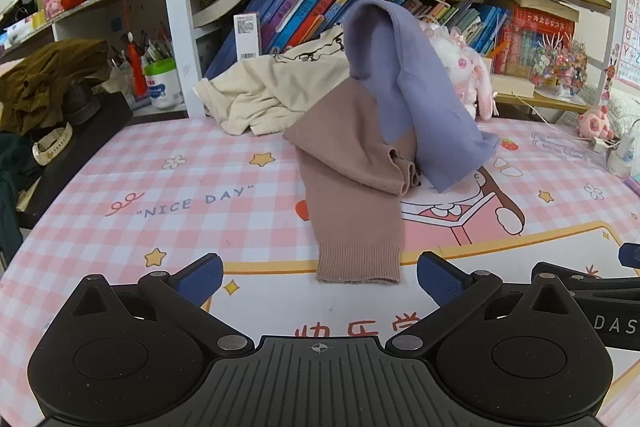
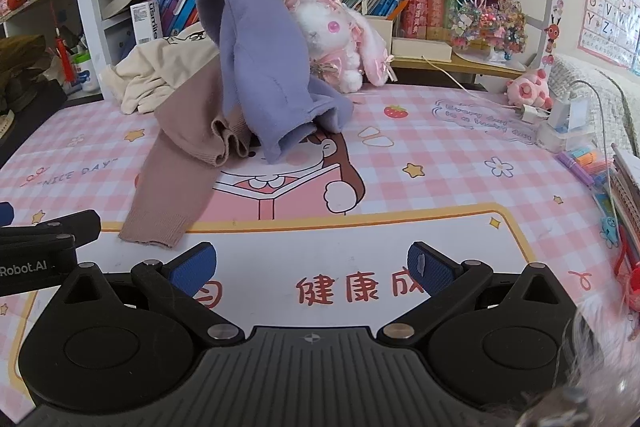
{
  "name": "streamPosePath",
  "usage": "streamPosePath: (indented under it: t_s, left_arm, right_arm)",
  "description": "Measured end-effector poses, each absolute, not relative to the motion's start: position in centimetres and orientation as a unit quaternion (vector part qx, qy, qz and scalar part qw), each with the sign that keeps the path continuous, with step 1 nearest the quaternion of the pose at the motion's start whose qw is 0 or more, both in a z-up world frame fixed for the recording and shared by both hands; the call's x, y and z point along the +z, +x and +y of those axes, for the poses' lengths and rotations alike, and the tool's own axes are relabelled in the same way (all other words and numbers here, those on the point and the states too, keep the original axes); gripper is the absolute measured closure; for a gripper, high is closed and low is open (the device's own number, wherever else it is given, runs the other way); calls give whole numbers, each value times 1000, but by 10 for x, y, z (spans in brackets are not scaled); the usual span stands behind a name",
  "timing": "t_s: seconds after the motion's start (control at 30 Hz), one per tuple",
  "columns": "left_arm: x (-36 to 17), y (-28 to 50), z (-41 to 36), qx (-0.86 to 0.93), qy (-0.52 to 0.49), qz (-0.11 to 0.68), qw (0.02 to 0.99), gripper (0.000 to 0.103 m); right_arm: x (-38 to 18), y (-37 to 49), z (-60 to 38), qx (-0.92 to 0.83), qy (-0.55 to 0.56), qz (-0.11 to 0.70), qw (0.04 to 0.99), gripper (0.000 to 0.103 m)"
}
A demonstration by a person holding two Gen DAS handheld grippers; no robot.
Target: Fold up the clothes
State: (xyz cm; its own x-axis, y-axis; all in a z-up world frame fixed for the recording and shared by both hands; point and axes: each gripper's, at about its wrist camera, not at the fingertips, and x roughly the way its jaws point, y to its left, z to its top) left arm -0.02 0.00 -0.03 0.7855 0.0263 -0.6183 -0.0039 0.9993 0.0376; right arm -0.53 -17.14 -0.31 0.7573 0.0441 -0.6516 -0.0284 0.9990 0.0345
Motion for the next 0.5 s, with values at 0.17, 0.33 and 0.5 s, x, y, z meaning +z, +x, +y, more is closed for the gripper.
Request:
streamPosePath:
  t_s: [0.17, 0.33, 0.5]
  left_arm:
    - [-2, -1, 0, 13, 19, 332, 943, 0]
    - [-2, 3, 6, 1, 0, 342, 940, 0]
    - [-5, 0, 8, -2, -4, 341, 940, 0]
  right_arm:
    - [-4, -6, -166, 15, 10, 347, 938, 0]
    - [-5, -7, -161, 11, 8, 347, 938, 0]
    - [-5, -4, -167, 17, 13, 351, 936, 0]
